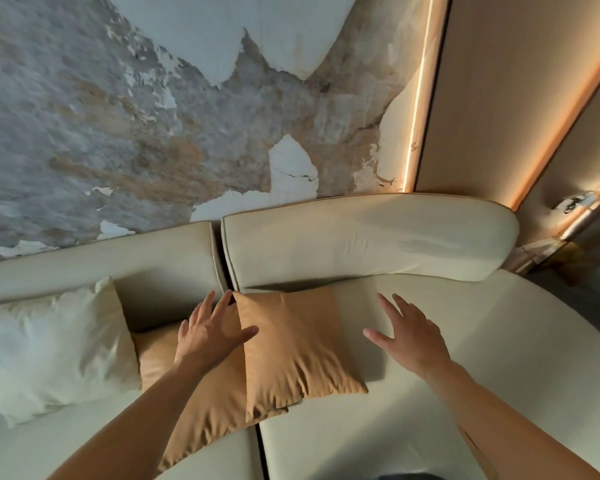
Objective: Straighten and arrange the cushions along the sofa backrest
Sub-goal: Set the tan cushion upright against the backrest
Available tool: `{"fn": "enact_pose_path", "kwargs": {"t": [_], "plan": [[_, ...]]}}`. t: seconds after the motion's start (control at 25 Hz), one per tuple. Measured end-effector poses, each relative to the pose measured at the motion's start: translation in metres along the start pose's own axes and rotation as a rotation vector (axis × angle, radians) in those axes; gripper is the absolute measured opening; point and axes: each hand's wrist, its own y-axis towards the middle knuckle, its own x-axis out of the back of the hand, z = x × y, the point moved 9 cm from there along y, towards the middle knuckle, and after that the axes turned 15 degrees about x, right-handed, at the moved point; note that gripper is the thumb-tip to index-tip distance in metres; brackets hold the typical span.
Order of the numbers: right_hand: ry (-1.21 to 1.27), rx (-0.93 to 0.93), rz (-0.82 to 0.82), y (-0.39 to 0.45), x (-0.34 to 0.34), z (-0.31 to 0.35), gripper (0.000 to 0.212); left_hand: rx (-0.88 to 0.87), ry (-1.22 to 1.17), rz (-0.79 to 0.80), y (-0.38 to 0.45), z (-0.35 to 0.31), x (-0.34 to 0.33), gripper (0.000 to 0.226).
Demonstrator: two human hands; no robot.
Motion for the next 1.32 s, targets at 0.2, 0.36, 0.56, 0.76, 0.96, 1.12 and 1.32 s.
{"fn": "enact_pose_path", "kwargs": {"t": [0.2, 0.36, 0.56, 0.76, 0.96, 1.12, 1.32], "plan": [[-0.030, 0.143, 0.040, 0.040, -0.002, -0.050, 0.086, 0.181, 0.025, -0.038, -0.022, -0.012, -0.012, 0.103], [-0.025, 0.222, 0.059, 0.056, -0.011, -0.092, 0.081, 0.261, 0.027, -0.037, -0.048, -0.040, -0.045, 0.104], [0.015, 0.246, 0.127, 0.080, -0.041, -0.124, 0.081, 0.369, -0.004, -0.026, -0.051, -0.042, -0.079, 0.113], [0.044, 0.276, 0.217, 0.121, -0.108, -0.138, 0.080, 0.427, 0.045, 0.038, -0.019, -0.021, -0.143, 0.108], [0.132, 0.253, 0.260, 0.190, -0.222, -0.137, 0.084, 0.422, 0.028, 0.128, 0.065, 0.017, -0.230, 0.114], [0.324, 0.200, 0.320, 0.219, -0.315, -0.123, 0.091, 0.415, -0.071, 0.188, 0.123, 0.039, -0.284, 0.118], [0.875, -0.097, 0.259, 0.238, -0.379, -0.122, 0.104, 0.495, -0.288, 0.263, 0.153, 0.052, -0.320, 0.114]]}}
